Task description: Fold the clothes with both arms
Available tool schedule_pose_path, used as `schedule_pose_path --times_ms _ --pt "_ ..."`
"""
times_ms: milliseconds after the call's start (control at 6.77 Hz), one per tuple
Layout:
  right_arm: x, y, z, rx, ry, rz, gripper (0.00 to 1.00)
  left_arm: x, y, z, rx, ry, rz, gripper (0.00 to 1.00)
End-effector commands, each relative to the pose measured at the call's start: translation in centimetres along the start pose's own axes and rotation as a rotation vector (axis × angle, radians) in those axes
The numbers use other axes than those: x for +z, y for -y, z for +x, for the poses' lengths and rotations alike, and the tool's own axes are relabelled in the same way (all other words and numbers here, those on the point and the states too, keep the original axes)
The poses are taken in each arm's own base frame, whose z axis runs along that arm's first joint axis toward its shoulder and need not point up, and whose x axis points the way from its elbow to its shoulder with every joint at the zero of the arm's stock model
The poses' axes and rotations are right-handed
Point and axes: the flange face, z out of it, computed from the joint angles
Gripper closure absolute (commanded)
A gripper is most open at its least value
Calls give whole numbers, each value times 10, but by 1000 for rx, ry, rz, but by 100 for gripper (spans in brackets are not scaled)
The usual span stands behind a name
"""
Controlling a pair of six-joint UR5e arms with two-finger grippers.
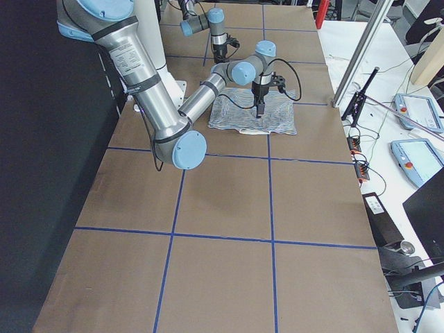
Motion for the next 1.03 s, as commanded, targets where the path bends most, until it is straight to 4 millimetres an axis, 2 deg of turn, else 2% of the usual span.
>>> schedule_pose_path --times_ms 0,148,591,886 --pt "-7 -5 -5 39 22 3 0 39 -19 2 -41 67 70 0" --pt "-7 -5 -5 39 23 2 0 47 -16 2 -42 75 85 1" --pt "-7 -5 -5 38 24 2 0 50 -17 3 -42 78 85 2" --pt "-7 -4 -5 38 23 4 0 59 -20 12 -42 86 89 3"
